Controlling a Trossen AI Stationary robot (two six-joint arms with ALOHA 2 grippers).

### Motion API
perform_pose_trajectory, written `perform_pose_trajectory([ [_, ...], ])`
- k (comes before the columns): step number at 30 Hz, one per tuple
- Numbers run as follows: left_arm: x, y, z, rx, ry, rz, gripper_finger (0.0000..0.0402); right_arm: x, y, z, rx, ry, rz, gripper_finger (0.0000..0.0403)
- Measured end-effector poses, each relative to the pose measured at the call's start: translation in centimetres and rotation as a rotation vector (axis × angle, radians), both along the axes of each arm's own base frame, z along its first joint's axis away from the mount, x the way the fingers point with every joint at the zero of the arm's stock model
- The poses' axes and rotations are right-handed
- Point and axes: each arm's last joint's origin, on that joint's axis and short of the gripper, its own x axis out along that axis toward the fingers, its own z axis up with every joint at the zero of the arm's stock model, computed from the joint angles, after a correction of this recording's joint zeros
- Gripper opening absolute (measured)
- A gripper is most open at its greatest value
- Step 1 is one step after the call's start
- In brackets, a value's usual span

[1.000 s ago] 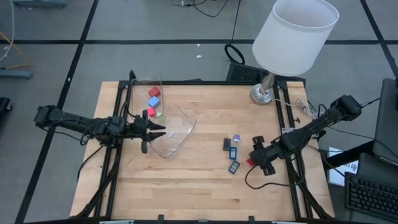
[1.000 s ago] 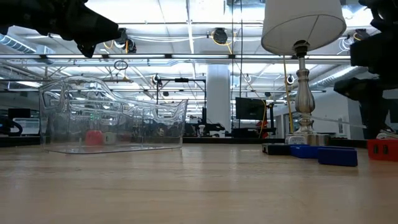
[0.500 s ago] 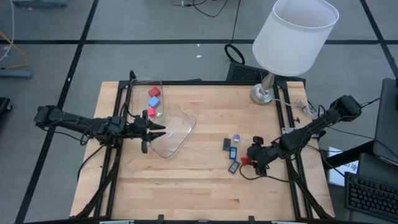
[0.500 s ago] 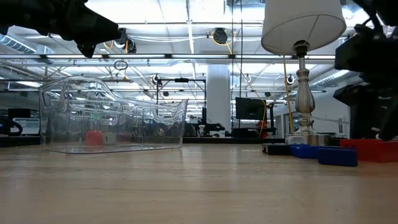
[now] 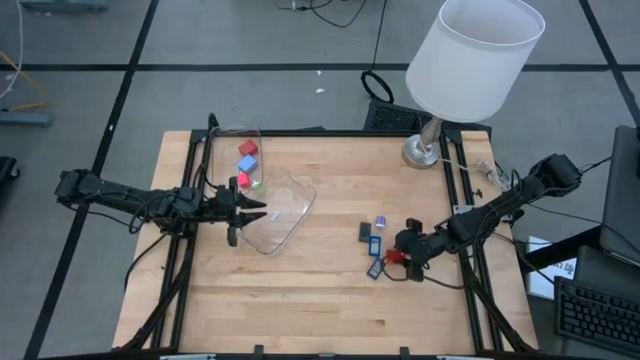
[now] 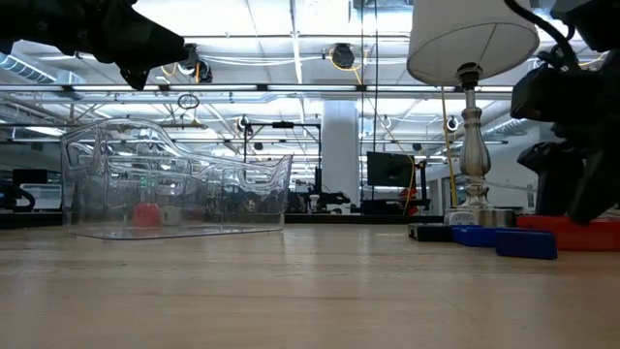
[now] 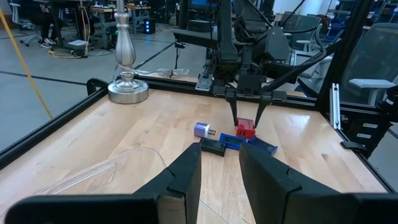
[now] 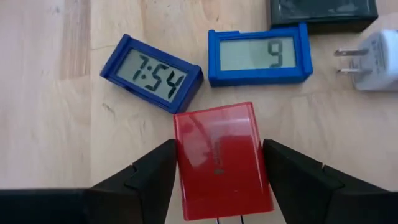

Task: Pick & Place Office items
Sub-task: Put the red charger adapter into the top transparent bin

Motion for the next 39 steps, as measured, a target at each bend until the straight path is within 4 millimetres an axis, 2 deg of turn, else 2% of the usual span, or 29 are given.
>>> perform_pose_trajectory([
  [4,0.0,0.0,0.0,0.000,0.000,0.000,0.0113,-0.4,-0.3,-0.5,-0.043,0.057,0.012,0.0230],
  [11,0.0,0.0,0.0,0.000,0.000,0.000,0.0113,-1.2,-0.8,-2.4,-0.075,0.132,-0.012,0.0224],
  [20,0.0,0.0,0.0,0.002,0.000,0.000,0.0113,-1.1,-0.7,-2.0,-0.049,0.087,-0.014,0.0207],
  [26,0.0,0.0,0.0,0.002,-0.001,0.001,0.0113,-0.2,-0.4,-0.1,-0.050,0.015,-0.028,0.0207],
  [32,0.0,0.0,0.0,0.003,-0.001,0.001,0.0113,1.3,0.1,2.8,-0.072,-0.191,-0.011,0.0206],
  [39,0.0,0.1,0.3,0.031,-0.028,0.018,0.0113,2.7,-0.1,4.6,-0.302,-0.438,-0.014,0.0214],
])
